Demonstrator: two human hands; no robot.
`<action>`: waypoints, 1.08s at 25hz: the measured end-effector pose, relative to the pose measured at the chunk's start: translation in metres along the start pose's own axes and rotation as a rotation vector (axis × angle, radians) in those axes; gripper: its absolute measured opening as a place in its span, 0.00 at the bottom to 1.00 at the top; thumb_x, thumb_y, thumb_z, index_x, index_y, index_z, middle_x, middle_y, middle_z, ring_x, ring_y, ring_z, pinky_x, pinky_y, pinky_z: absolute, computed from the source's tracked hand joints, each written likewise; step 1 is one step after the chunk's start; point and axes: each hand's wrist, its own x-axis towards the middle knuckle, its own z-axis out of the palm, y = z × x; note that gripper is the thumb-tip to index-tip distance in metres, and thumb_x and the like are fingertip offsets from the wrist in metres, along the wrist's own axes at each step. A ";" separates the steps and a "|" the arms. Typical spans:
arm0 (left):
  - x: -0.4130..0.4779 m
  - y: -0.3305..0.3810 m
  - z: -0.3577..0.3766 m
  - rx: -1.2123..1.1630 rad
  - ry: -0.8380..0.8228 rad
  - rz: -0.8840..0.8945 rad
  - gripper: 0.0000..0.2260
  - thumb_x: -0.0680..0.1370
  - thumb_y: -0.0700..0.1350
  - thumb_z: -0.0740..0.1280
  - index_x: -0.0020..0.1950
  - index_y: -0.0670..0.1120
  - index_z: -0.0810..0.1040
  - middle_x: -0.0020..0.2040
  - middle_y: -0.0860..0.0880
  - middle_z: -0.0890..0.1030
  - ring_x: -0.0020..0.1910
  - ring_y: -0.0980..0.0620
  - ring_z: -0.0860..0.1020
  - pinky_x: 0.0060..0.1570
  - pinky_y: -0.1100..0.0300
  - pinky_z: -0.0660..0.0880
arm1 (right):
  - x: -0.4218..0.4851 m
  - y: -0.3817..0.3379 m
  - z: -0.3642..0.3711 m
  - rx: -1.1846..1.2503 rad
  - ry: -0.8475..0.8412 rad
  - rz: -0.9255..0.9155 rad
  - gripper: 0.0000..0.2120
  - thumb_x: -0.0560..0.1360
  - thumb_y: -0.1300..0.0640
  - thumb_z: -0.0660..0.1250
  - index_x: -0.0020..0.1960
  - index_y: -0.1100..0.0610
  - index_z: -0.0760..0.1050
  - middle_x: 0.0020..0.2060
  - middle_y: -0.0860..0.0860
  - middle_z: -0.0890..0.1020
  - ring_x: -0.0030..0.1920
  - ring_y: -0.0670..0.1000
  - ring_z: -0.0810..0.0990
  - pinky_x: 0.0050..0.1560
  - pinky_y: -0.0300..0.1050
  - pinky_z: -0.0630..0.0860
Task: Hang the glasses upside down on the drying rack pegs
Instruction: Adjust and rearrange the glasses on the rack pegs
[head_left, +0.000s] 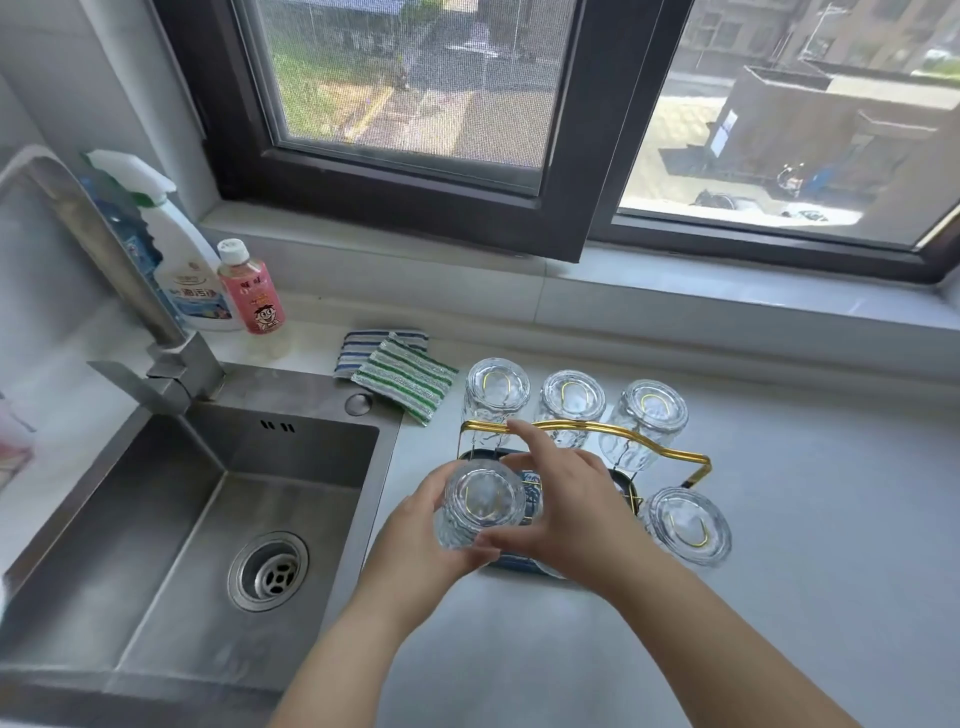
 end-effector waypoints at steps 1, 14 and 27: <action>0.000 -0.001 -0.001 -0.005 0.001 0.005 0.30 0.62 0.45 0.78 0.52 0.71 0.69 0.49 0.75 0.75 0.51 0.75 0.71 0.40 0.83 0.65 | 0.000 0.000 0.001 0.000 0.000 -0.001 0.47 0.58 0.40 0.74 0.70 0.43 0.52 0.58 0.40 0.77 0.56 0.45 0.65 0.56 0.37 0.53; -0.006 0.000 0.002 0.069 -0.014 0.003 0.40 0.65 0.49 0.77 0.68 0.65 0.56 0.62 0.71 0.66 0.61 0.72 0.64 0.56 0.79 0.60 | -0.015 0.012 -0.012 -0.057 0.006 -0.066 0.44 0.58 0.38 0.74 0.69 0.44 0.58 0.62 0.43 0.74 0.58 0.41 0.64 0.65 0.38 0.54; 0.018 0.060 0.046 0.865 -0.102 0.432 0.35 0.71 0.52 0.69 0.72 0.49 0.54 0.71 0.51 0.63 0.71 0.53 0.55 0.66 0.60 0.44 | -0.027 0.046 -0.035 -0.205 -0.007 0.112 0.46 0.57 0.37 0.71 0.69 0.48 0.56 0.56 0.46 0.80 0.61 0.52 0.71 0.67 0.45 0.55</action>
